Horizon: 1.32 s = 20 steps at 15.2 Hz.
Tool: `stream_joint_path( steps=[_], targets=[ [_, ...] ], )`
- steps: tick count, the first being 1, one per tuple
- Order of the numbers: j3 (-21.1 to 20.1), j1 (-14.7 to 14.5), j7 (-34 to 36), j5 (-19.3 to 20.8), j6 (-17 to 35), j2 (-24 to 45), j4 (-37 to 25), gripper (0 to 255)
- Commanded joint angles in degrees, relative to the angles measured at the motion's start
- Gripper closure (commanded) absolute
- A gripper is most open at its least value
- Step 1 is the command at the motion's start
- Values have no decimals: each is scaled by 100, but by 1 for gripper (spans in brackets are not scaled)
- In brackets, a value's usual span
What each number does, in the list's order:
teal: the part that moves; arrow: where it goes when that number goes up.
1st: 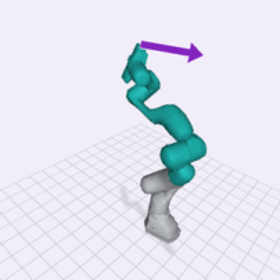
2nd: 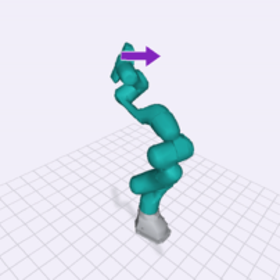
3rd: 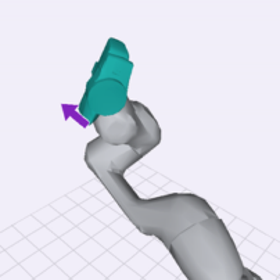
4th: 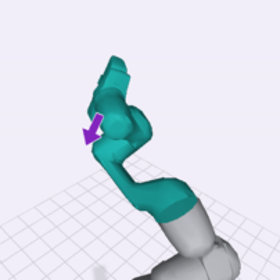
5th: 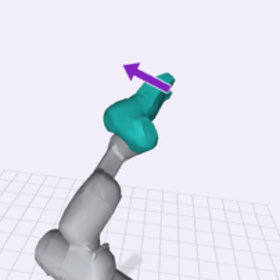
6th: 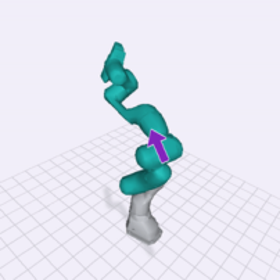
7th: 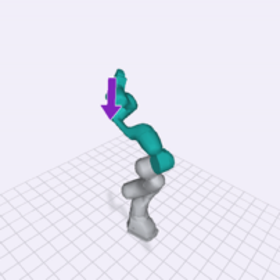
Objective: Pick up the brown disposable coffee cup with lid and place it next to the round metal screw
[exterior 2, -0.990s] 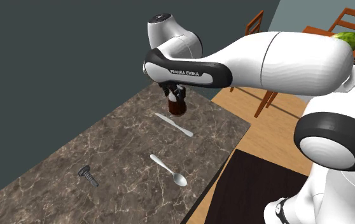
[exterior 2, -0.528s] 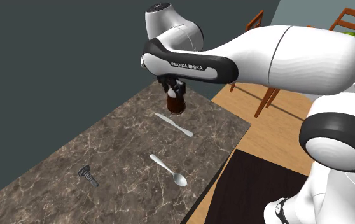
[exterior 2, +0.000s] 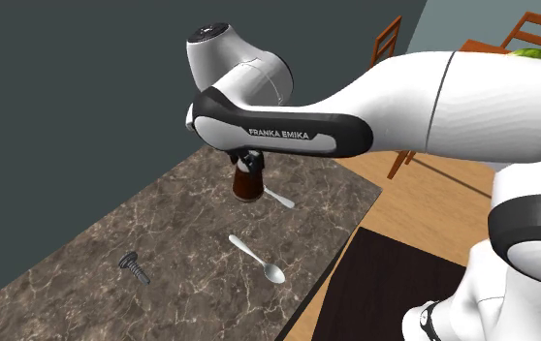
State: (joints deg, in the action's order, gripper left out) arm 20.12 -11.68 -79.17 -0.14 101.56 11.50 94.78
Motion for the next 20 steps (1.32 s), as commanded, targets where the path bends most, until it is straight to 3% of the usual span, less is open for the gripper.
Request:
stream_joint_path(
  steps=[1,9,17,20],
  targets=[
    [-95,-161,266,28,14,-83,98,255],
    [-513,-759,1276,19,-79,-65,23,255],
    [-904,-1312,2212,-61,-284,305,-522,255],
    [-942,-1369,2305,-73,-162,370,-463,255]
  ],
)
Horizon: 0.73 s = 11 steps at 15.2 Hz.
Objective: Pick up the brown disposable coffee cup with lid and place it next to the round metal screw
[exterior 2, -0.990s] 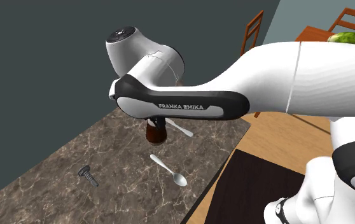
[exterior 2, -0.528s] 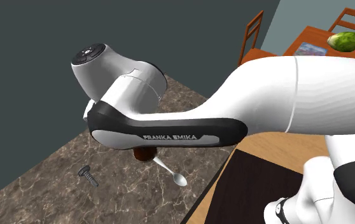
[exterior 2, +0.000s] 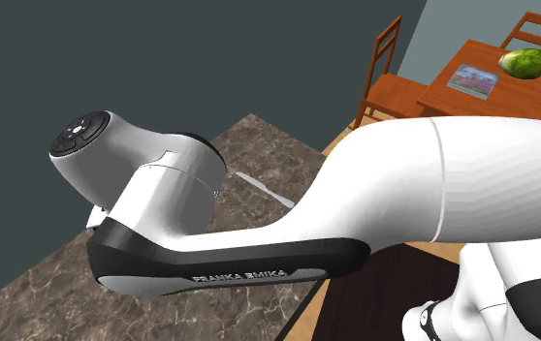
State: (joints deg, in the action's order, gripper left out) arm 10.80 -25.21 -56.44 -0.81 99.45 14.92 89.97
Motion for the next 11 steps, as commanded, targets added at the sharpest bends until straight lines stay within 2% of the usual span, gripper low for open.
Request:
stream_joint_path(
  steps=[1,11],
  targets=[
    [-11,-16,33,-6,124,34,86,255],
    [-23,-18,32,-32,846,165,680,255]
  ],
)
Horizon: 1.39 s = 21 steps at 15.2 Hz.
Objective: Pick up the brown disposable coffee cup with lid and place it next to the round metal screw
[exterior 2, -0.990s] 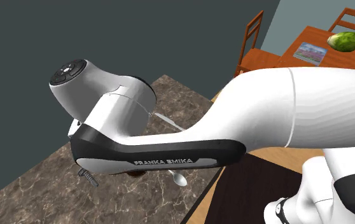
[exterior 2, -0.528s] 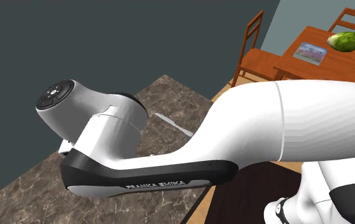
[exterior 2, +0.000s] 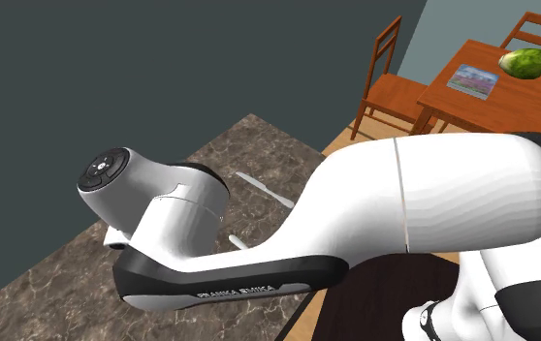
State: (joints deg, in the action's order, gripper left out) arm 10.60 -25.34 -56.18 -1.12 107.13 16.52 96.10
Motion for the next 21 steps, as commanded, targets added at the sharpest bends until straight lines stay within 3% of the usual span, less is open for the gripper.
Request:
stream_joint_path(
  steps=[1,16,21],
  targets=[
    [-4,-4,5,-5,148,24,117,255],
    [-35,15,-26,-91,1176,458,718,255],
    [-36,15,-26,-91,1176,457,718,255]
  ],
)
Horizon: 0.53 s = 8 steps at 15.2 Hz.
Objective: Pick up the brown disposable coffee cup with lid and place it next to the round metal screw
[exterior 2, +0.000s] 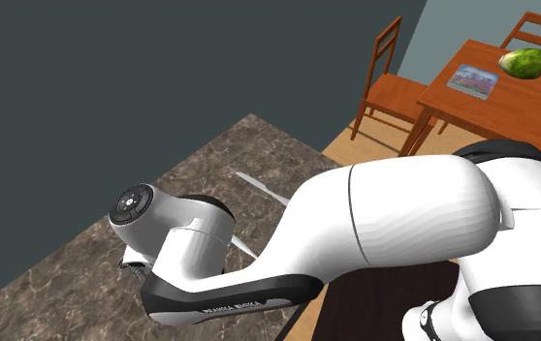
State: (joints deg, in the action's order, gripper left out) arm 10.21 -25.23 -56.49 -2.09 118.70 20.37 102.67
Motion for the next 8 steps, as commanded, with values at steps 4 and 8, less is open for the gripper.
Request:
stream_joint_path(
  steps=[4,8],
  targets=[
    [6,-2,10,15,23,29,109,0],
    [3,3,5,6,19,73,61,0]
  ],
)
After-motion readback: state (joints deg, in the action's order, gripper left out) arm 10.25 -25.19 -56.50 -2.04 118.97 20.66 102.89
